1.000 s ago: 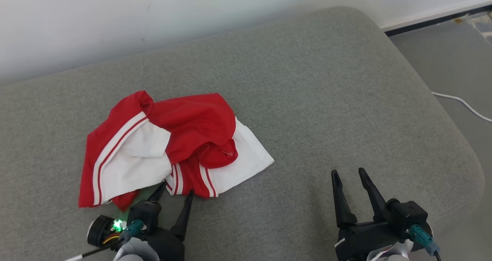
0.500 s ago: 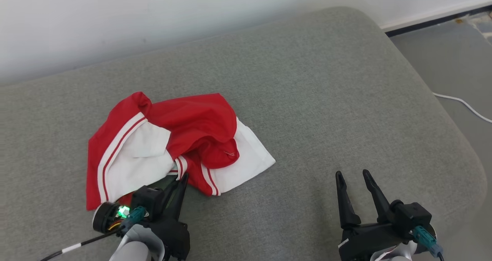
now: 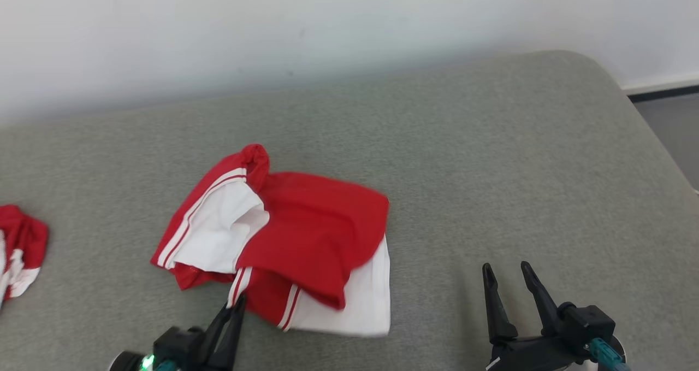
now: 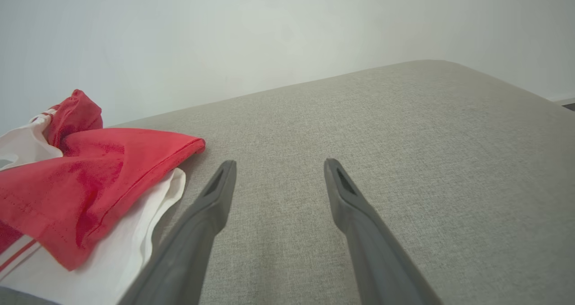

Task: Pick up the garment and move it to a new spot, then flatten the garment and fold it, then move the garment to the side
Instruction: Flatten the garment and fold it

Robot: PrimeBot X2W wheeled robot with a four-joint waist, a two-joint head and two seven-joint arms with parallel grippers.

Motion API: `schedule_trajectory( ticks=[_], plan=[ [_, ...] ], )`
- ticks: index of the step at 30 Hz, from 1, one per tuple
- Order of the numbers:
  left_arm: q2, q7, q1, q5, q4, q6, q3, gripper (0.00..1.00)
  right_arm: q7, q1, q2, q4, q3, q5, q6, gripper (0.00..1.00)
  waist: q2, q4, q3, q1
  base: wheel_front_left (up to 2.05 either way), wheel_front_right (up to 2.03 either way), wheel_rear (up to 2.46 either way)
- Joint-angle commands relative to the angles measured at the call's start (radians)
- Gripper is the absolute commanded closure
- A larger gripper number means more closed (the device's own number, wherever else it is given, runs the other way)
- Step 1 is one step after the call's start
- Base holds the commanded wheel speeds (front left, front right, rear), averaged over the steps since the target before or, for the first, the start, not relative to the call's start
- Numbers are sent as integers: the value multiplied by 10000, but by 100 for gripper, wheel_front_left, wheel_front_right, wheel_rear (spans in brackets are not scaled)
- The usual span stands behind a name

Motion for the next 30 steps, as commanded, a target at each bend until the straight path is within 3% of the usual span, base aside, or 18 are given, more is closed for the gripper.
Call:
schedule_trajectory(
  ticks=[1,10,17,18,19,30],
  plan=[
    [223,179,525,-121,-389,149,131,100,-5,109,24,-5,-3,-48,-22,0,0,689,-421,0,0,0,0],
    [1187,705,2069,-735,-1514,885,1201,100,-5,159,23,50,37,-107,-22,0,0,1019,-495,0,0,0,0],
    [1242,819,2331,-1072,-1569,1188,1540,100,-5,68,23,157,112,-196,-22,0,0,901,-521,0,0,0,0],
    [1212,786,2319,-1079,-1507,1200,1536,84,-5,64,23,174,100,-204,-22,0,0,878,-535,0,0,0,0],
    [1151,649,2248,-1103,-1340,1258,1582,0,-5,75,23,191,83,-195,-22,0,0,841,-562,0,0,0,0],
    [911,-275,2216,-744,-1672,1852,2179,0,-5,297,26,136,-39,-266,-22,0,0,1070,-910,0,0,0,0]
  ],
)
